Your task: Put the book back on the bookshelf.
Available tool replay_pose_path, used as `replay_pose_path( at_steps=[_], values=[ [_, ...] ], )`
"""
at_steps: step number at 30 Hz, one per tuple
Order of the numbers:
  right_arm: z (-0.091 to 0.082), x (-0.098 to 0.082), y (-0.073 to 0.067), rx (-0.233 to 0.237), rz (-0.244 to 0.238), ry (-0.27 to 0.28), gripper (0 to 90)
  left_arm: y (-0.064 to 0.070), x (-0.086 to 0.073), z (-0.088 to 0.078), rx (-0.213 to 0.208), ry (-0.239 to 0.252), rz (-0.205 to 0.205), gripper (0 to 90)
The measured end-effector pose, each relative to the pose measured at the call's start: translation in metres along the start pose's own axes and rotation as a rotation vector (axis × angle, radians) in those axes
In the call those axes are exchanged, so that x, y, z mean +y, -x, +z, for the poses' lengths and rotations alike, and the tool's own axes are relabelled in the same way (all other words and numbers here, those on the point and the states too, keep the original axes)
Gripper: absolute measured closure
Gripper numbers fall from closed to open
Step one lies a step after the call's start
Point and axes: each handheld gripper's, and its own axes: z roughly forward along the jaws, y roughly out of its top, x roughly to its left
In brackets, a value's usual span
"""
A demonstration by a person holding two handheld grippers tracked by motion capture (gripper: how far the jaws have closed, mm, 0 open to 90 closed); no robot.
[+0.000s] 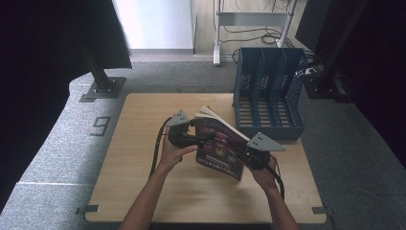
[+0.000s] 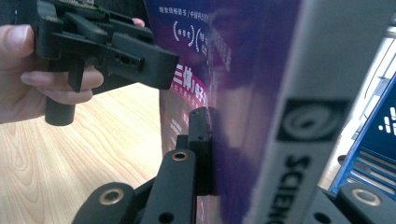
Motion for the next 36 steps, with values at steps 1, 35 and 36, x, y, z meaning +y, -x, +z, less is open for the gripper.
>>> replay_pose_path(
  at_steps=[1,35,36],
  values=[
    [0.0,0.0,0.0,-0.001,0.002,0.0,81.3,0.0,-0.001,-0.001,0.003,-0.005,-0.002,16.1],
    [-0.001,0.0,-0.006,-0.019,0.041,0.03,81.4,0.011,-0.08,-0.027,0.092,-0.082,-0.045,16.4],
    [-0.001,0.001,-0.006,-0.02,0.039,0.031,81.5,0.012,-0.082,-0.028,0.092,-0.08,-0.05,16.5]
  ],
)
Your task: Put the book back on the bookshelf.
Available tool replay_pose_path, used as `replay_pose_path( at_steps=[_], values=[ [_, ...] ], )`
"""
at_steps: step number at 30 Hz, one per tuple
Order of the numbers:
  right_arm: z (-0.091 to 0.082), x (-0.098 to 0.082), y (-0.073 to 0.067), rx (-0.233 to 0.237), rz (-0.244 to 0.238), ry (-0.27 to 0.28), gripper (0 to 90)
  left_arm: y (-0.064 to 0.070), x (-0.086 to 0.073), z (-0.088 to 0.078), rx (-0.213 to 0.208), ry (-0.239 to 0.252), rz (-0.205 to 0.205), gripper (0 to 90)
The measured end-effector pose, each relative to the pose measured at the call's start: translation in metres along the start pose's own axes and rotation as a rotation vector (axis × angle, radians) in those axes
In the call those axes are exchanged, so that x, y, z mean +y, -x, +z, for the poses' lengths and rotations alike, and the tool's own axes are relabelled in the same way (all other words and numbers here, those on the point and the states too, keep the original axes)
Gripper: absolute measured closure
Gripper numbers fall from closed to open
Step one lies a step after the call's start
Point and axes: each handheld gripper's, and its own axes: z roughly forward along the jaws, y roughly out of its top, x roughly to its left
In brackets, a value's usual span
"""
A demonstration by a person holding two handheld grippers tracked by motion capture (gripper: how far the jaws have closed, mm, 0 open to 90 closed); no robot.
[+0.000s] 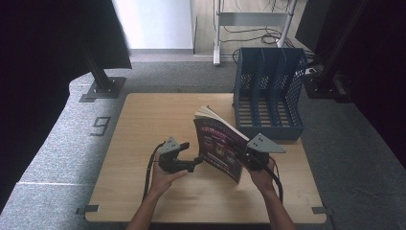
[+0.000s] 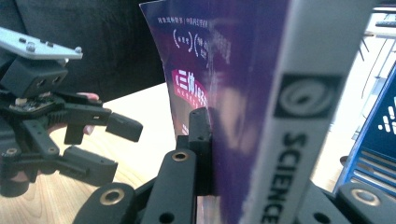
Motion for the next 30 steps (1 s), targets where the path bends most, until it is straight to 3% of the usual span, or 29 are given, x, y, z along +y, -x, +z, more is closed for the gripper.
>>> replay_pose_path(
  at_steps=[11,14,19,30],
  values=[
    [0.0,0.006,0.0,-0.028,-0.012,0.012,81.5,-0.004,-0.025,-0.004,0.006,-0.03,-0.045,16.6],
    [-0.001,0.009,0.0,-0.032,-0.008,0.017,81.5,-0.003,-0.029,-0.002,0.02,-0.058,-0.026,16.4],
    [-0.003,0.014,0.0,-0.041,-0.013,0.03,81.5,-0.005,-0.034,0.003,0.024,-0.076,-0.031,16.4],
    [-0.005,0.026,0.004,-0.078,-0.006,0.059,81.6,-0.005,-0.035,0.003,0.025,-0.076,-0.027,16.5]
  ],
)
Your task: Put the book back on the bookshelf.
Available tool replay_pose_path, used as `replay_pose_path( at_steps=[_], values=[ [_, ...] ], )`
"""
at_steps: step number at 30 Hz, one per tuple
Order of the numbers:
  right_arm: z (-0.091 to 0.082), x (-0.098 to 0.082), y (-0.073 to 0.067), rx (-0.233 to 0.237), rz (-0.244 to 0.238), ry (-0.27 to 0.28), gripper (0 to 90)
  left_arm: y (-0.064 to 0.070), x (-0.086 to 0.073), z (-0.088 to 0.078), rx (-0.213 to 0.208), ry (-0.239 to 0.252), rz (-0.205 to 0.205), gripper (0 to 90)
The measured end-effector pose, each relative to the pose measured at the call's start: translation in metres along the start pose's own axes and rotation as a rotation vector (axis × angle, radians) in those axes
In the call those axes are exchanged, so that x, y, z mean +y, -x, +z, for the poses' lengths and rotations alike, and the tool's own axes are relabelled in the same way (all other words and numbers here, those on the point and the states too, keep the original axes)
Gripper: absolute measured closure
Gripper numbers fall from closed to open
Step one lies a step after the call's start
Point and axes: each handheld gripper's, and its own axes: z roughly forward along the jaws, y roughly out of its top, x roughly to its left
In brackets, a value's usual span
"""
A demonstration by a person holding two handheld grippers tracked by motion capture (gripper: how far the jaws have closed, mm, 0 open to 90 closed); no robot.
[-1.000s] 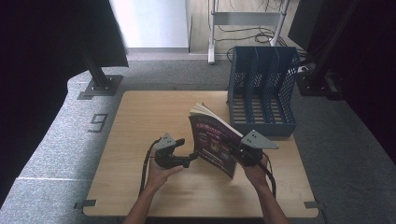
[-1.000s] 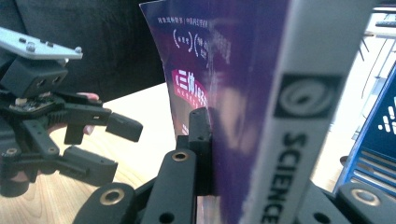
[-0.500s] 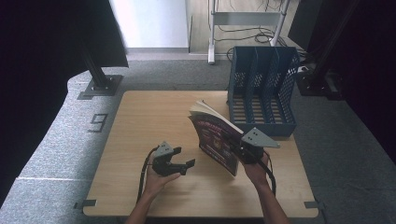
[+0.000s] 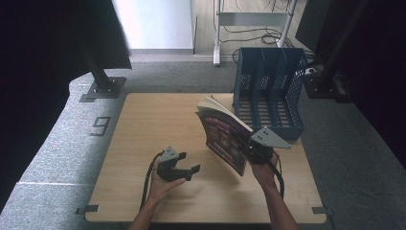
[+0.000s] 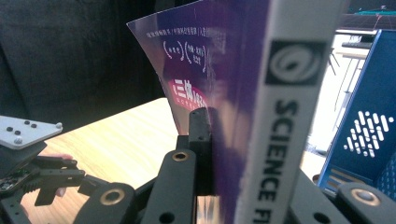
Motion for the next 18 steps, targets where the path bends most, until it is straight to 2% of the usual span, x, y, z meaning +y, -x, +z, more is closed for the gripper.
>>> replay_pose_path(
  at_steps=[8,18],
  values=[
    [-0.003,0.007,0.001,-0.008,0.001,0.022,81.6,-0.003,-0.002,-0.003,0.012,0.006,-0.017,16.5],
    [-0.007,0.017,0.01,-0.038,0.02,0.048,81.6,-0.005,-0.003,-0.005,0.024,0.006,-0.03,16.6]
  ],
)
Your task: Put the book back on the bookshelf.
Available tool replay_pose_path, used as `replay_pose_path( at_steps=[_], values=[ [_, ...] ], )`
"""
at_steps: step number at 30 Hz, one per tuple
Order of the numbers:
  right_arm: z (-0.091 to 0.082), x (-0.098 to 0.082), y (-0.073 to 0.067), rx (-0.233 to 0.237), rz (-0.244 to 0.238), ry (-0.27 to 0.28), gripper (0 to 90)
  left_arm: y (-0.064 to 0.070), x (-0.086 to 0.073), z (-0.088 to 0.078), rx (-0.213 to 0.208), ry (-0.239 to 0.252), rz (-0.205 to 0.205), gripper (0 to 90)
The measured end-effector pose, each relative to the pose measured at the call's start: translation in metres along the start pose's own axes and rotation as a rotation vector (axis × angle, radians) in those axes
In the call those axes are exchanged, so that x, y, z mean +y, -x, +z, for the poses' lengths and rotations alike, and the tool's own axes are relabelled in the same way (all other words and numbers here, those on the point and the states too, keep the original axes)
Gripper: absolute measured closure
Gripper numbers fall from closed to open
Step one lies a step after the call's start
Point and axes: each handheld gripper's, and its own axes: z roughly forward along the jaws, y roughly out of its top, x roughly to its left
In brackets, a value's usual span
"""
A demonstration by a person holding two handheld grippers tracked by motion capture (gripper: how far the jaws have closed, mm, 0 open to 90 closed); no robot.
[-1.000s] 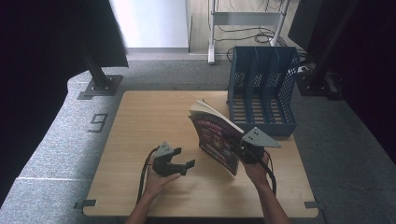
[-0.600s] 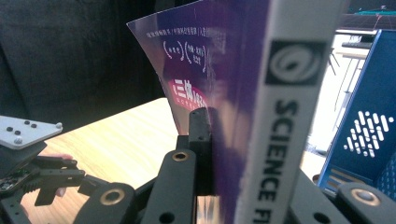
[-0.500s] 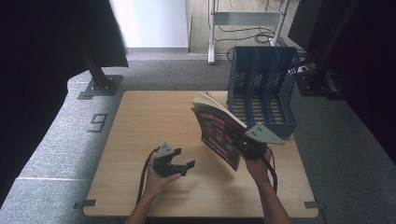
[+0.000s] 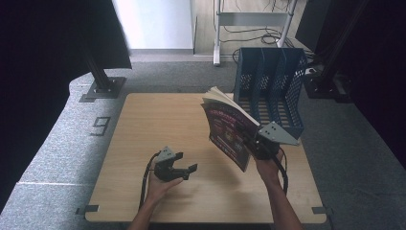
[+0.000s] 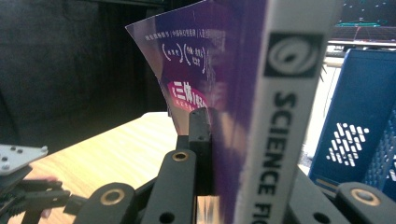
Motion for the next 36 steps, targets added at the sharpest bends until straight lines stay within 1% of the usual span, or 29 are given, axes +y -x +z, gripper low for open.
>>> replay_pose_path(
  at_steps=[3,5,9,13,18,24,29,32,36],
  values=[
    [-0.001,0.004,0.004,-0.01,0.014,0.009,81.6,0.0,0.0,-0.001,0.002,0.002,0.0,16.7],
    [-0.003,0.007,0.007,-0.009,0.031,0.018,81.6,0.0,0.0,-0.001,0.002,0.003,-0.004,16.8],
    [-0.005,0.014,0.009,-0.01,0.037,0.037,81.6,-0.002,-0.002,0.0,-0.001,0.002,-0.013,16.9],
    [-0.007,0.019,0.012,-0.02,0.031,0.048,81.6,-0.003,-0.002,-0.001,0.0,0.002,-0.02,17.0],
    [-0.008,0.022,0.017,-0.034,0.038,0.05,81.6,-0.004,-0.003,-0.002,0.014,0.006,-0.023,17.2],
    [-0.009,0.025,0.021,-0.051,0.04,0.055,81.6,-0.004,-0.004,-0.001,0.024,-0.005,-0.018,17.3],
    [-0.01,0.027,0.024,-0.058,0.045,0.061,81.6,-0.005,-0.005,-0.001,0.023,-0.006,-0.023,17.4],
    [-0.008,0.027,0.024,-0.06,0.034,0.059,81.6,-0.004,-0.004,-0.001,0.016,-0.008,-0.028,17.3],
    [-0.007,0.027,0.024,-0.065,0.028,0.056,81.6,-0.002,-0.004,-0.001,0.014,-0.01,-0.023,17.3]
  ],
)
